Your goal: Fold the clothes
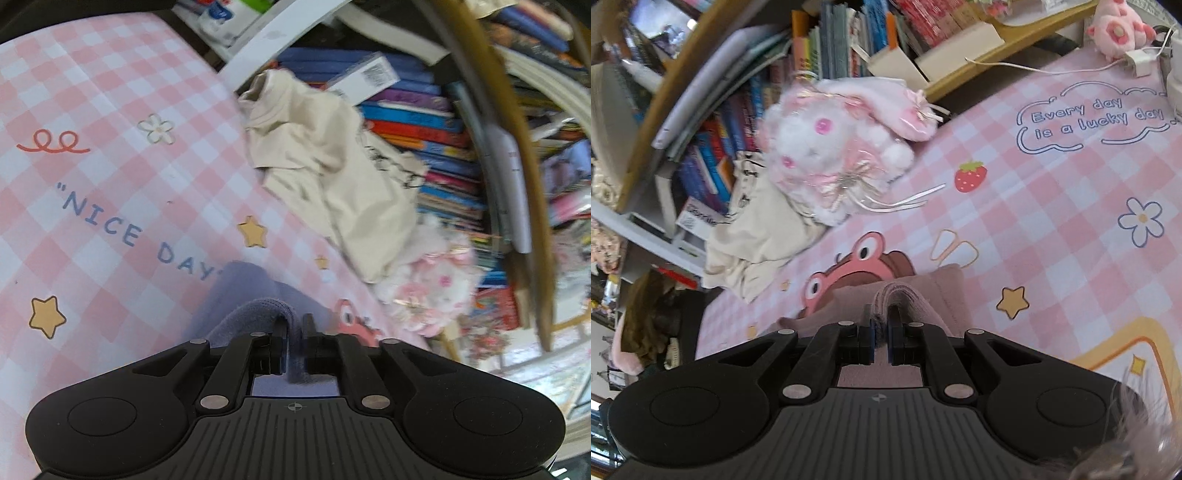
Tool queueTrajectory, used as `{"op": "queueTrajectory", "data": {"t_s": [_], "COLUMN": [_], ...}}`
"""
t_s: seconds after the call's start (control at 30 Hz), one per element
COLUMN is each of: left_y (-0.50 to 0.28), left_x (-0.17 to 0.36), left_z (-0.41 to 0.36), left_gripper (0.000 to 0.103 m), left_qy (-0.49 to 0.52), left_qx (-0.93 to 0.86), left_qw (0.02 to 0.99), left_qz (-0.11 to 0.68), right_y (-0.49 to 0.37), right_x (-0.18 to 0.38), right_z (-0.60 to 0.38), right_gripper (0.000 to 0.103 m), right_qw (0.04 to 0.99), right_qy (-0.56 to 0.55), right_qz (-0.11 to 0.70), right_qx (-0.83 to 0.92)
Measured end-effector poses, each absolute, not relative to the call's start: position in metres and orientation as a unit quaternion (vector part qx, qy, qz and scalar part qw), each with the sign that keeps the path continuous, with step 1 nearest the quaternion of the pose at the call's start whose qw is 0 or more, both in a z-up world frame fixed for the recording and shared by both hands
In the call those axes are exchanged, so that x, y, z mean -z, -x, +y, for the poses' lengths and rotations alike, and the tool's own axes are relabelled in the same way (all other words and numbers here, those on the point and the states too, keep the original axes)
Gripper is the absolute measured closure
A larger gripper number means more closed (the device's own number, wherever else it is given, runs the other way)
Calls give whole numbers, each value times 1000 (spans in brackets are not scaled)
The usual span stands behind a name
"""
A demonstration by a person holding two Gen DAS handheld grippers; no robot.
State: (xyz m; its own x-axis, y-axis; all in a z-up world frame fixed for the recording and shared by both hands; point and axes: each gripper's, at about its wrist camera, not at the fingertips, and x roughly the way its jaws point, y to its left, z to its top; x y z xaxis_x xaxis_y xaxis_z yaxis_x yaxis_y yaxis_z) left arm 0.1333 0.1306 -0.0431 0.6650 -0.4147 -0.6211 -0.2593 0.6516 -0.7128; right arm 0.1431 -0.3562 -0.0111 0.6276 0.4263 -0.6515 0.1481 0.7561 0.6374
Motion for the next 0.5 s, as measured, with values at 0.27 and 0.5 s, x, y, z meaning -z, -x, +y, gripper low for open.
{"op": "queueTrajectory", "data": {"t_s": [0.27,0.5], "left_y": [-125,-129], "left_x": [7,2], "left_z": [127,89], "left_gripper": [44,45], "left_qy": [280,94], "left_qx": [49,64], "left_qw": [887,927], "left_qz": [363,356], "right_y": [-143,-156], "right_x": [0,7], "right_z": [-365,-328], "right_gripper": [67,64], "right_qw": [888,908], "right_qy": [-224,-67], "right_qz": [394,398], "right_qx": [-76,-108]}}
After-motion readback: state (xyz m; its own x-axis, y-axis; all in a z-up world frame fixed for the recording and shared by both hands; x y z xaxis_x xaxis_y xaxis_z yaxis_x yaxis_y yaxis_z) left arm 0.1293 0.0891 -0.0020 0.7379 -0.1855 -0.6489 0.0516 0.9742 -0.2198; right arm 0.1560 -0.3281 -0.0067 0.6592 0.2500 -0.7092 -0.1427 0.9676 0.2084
